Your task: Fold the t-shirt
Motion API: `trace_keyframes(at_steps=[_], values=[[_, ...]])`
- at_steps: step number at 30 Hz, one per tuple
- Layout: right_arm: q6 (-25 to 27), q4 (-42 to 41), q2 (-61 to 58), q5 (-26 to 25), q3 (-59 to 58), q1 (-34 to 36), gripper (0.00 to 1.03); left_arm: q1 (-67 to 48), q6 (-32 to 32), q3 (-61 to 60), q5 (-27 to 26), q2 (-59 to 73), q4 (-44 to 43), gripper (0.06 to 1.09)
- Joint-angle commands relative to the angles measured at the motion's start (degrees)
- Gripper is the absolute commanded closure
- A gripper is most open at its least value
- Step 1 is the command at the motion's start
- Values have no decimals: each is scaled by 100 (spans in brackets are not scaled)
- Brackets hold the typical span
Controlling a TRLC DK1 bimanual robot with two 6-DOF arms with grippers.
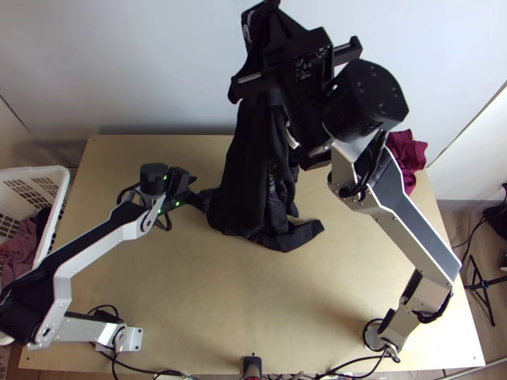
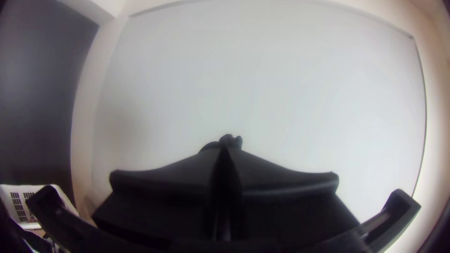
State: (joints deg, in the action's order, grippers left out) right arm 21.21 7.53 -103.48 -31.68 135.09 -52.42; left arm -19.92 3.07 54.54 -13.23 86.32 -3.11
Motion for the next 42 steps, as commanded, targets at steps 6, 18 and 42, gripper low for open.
trace_keyframes(at_steps=[6, 18, 42], values=[[-179, 152, 153, 4, -88, -251, 100, -214, -70, 768, -83, 1141, -1112, 11], [-196, 231, 100, 4, -184, -180, 100, -486, -439, 803, -839, 1080, -1297, 11], [-240, 196, -172, 22, -184, -66, 100, -293, 431, -735, -1313, -626, -1262, 11]])
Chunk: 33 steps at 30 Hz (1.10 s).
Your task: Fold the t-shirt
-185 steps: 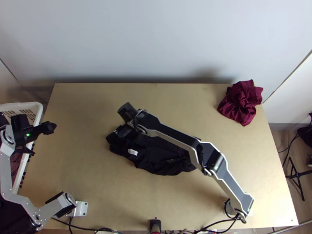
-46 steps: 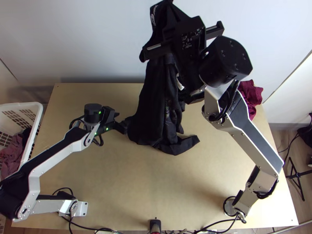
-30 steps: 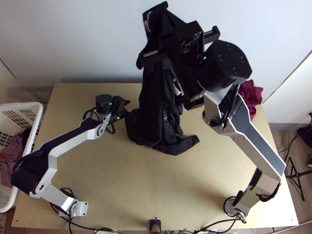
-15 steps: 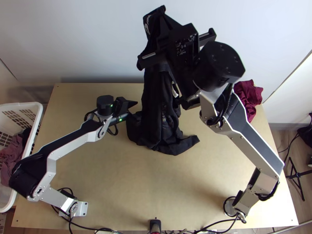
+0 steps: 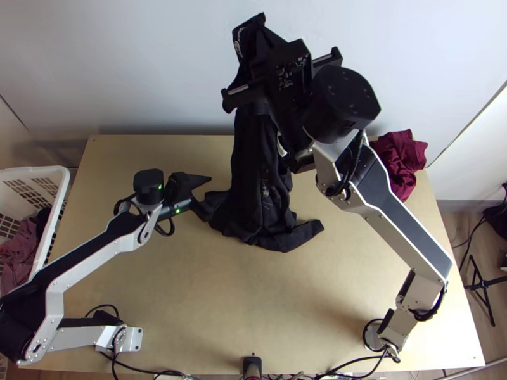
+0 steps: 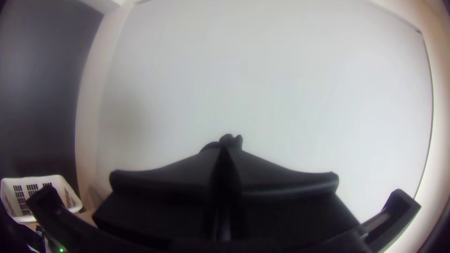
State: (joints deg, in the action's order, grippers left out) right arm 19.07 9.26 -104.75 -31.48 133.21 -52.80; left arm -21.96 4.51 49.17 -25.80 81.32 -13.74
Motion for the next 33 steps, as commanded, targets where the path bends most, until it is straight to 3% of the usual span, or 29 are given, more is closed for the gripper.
trace_keyframes(at_steps=[1, 10, 23, 33], values=[[-61, 103, -37, 2, -5, -38, 100, -98, 419, -171, -100, -37, -235, 11], [-176, 507, 42, -16, -93, 15, 100, -81, 744, 23, -812, 385, -586, 11], [-378, 674, -46, -7, -23, -196, 100, 447, 1148, 1227, -1208, 2230, -1175, 11], [-360, 709, -46, -16, 12, -249, 100, -151, 498, 1658, -1305, 2433, -1289, 11]])
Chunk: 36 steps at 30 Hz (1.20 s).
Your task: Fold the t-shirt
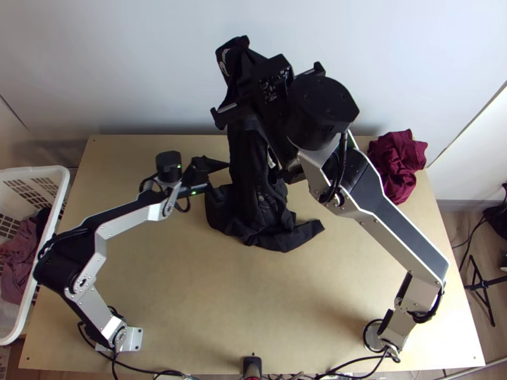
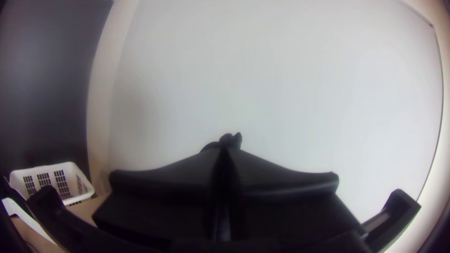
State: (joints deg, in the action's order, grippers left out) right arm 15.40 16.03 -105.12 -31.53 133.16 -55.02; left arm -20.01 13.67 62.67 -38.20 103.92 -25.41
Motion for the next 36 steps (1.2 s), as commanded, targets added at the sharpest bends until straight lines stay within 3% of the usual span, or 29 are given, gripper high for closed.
trace_keyframes(at_steps=[1, 3, 4, 6, 7, 8, 14, 19, 25, 29, 36], values=[[16, 32, -8, -20, -1, -26, 100, -416, -585, 324, -83, 111, -122, 11], [25, 49, 27, -29, -45, 9, 100, -513, -884, 263, -285, -109, -105, 14], [25, 58, 53, -29, -62, 44, 100, -539, -1033, 201, -399, -241, -96, 24], [33, 58, 97, -29, -71, 97, 100, -565, -1350, 87, -417, -478, -122, 62], [33, 58, 106, -29, -62, 124, 100, -565, -1508, 52, -417, -557, -149, 88], [42, 49, 115, -29, -62, 141, 100, -557, -1684, 52, -408, -601, -149, 106], [104, -12, 115, -38, -54, 264, 100, 76, -2141, -563, -373, -1383, -157, 105], [253, -206, 115, -46, -10, 299, 100, 1131, -2079, -1038, -443, -2315, -34, 105], [508, -592, 132, -55, 113, 282, 100, 2273, -2053, -238, -461, -2772, 273, 105], [1114, -1304, 185, -152, 105, 308, 100, 2520, -2053, 896, 383, -2561, 396, 105], [2380, -3238, 203, -336, 43, 493, 100, 2388, -1938, 2530, 1798, -2227, 423, 105]])
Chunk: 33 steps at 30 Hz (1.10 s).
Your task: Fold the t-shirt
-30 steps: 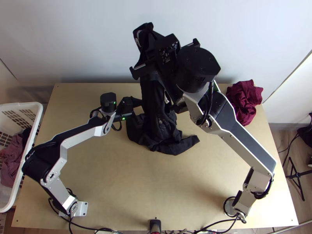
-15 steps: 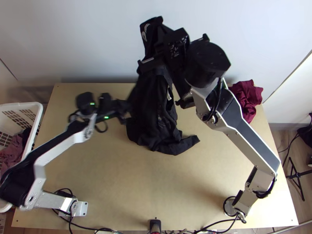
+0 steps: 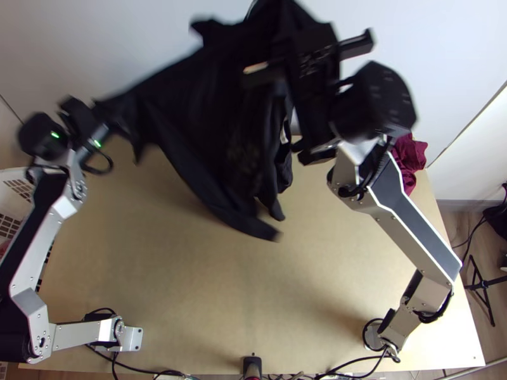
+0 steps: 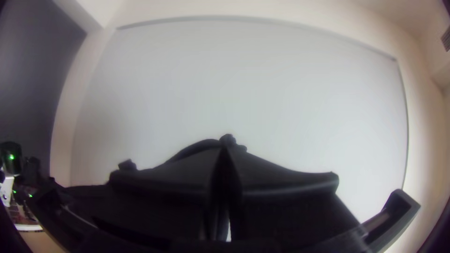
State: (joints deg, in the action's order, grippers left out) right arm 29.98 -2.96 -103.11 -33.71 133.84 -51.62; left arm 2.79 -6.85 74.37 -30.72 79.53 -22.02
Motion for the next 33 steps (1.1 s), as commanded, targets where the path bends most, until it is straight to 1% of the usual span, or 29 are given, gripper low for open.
trace_keyframes(at_steps=[1, 6, 14, 17, 21, 23, 26, 28, 30, 33], values=[[1001, -1497, -34, -118, -25, 204, 100, 55, 228, 1510, 1174, 291, 84, 105], [1010, -1673, -139, -83, 10, 723, 100, -191, 676, 1959, 1604, 713, 84, 105], [922, -1655, -218, 269, -236, 1716, 100, -446, 1494, 2328, 1806, 1311, 40, 105], [826, -1664, -438, 427, -113, 1989, 100, -516, 1678, 2776, 2044, 1742, 66, 105], [834, -1813, -913, 726, 230, 2182, 100, -674, 1951, 3620, 2307, 2471, 49, 105], [878, -2024, -1044, 840, 239, 2217, 100, -744, 2021, 4174, 2571, 2884, 40, 105], [887, -2200, -1115, 823, 177, 2287, 100, -797, 2056, 4956, 2967, 3420, 49, 105], [896, -2481, -1115, 726, 142, 2367, 100, -832, 2065, 5360, 3406, 3693, 58, 105], [966, -2727, -1097, 629, 151, 2463, 100, -850, 2083, 5430, 3643, 3772, 22, 105], [984, -2780, -992, 577, 151, 2569, 100, -868, 2127, 5694, 4083, 3948, -48, 105]])
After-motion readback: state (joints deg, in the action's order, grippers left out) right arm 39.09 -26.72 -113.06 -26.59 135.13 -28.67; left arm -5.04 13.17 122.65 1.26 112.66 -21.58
